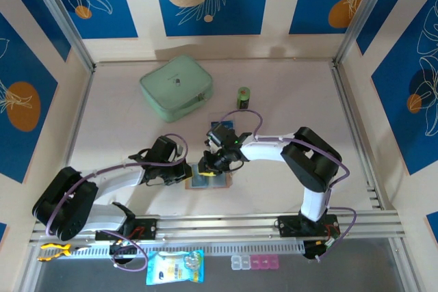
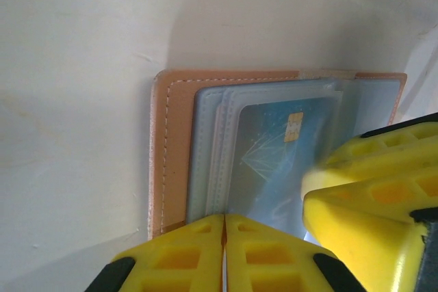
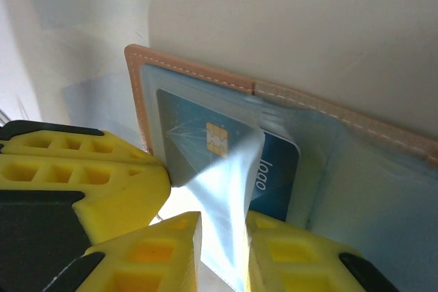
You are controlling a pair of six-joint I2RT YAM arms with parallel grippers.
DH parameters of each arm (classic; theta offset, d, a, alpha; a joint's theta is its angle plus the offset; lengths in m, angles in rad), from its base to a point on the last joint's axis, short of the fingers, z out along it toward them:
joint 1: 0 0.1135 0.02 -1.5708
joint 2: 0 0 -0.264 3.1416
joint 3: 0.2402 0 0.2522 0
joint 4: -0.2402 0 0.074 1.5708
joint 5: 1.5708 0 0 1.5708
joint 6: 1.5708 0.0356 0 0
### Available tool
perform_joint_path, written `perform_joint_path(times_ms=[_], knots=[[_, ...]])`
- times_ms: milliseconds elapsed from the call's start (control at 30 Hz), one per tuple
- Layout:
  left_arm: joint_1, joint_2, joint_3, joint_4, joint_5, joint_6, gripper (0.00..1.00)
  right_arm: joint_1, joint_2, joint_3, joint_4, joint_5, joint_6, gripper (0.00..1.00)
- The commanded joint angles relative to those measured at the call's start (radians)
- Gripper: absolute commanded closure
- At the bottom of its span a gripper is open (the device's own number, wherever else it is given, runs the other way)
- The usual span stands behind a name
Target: Take the credit cards out of the card holder
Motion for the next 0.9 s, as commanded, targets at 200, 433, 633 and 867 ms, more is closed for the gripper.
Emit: perform_joint_path(times_ms=[200,433,633,867], knots=[[0.011,0.024,-0.006,-0.019,0.009,0.015,0.91,0.003,0.013,0.025,-0.115,0.048,-0.023,0.77],[0.009,0.028,-0.004,-0.021,0.012,0.016,0.91,0.002,-0.02,0.034,-0.151,0.078,-0.054,0.77],[0.01,0.027,0.008,-0.029,0.015,0.017,0.91,0.003,-0.039,0.045,-0.14,0.067,-0.064,0.77],[0.01,-0.005,0.04,-0.079,0.003,0.031,0.9,0.0,-0.074,0.045,-0.148,0.069,-0.071,0.77]])
